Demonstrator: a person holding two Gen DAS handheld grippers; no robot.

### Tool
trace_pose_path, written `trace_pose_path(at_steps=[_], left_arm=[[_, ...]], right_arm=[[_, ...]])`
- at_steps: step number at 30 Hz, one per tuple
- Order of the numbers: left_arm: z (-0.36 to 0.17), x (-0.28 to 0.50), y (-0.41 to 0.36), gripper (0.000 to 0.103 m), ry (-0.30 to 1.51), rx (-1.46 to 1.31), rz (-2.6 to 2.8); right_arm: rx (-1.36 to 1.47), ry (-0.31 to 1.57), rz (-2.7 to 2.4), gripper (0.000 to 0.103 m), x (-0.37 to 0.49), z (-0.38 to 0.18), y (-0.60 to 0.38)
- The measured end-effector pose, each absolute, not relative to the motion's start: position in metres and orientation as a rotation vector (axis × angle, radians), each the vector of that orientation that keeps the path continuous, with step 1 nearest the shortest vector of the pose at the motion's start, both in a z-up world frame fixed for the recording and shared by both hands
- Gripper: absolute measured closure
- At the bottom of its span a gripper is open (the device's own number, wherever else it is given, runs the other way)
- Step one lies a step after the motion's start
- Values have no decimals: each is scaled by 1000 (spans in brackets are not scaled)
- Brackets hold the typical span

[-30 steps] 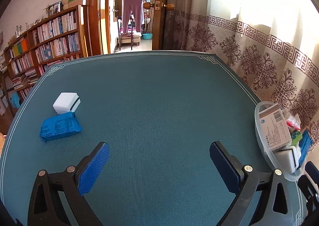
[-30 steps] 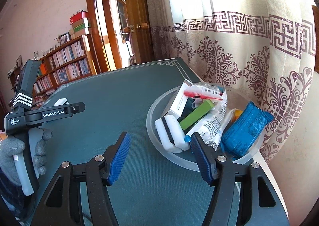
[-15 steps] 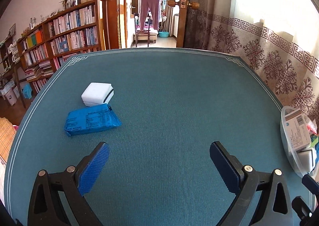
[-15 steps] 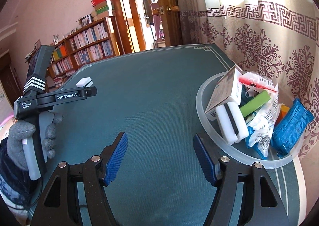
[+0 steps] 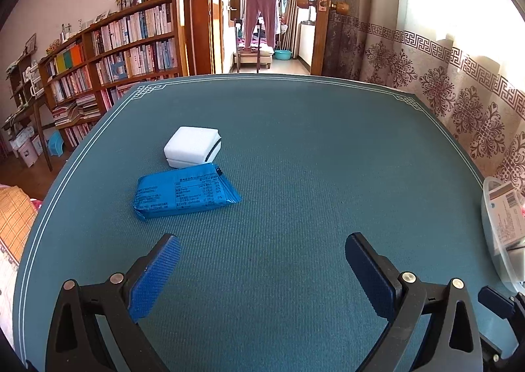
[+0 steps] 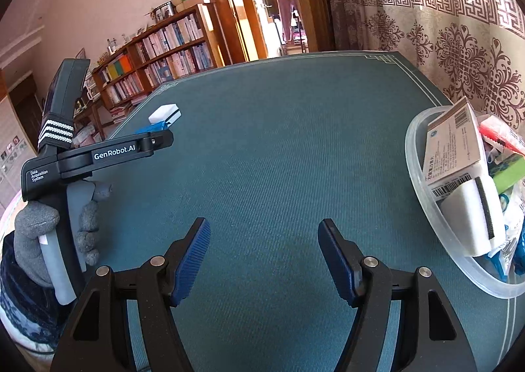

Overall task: Organize objects
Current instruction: 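Withdraw both tools from the bowl toward the white block and blue pack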

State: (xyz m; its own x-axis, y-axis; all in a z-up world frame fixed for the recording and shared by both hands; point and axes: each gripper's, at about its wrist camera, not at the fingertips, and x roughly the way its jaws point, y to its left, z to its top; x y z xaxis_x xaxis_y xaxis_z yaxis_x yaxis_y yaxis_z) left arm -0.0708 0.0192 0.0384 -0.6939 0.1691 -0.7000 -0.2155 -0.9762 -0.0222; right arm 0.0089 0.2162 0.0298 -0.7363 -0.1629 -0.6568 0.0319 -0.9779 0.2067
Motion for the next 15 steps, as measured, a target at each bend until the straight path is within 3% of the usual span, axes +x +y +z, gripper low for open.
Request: trace_pose_path(at_steps=[15], left_arm=[[31,-87,-10,1,37,-1173,2747]], right_arm=[[1126,-296,-2753,33,-31,16,192]])
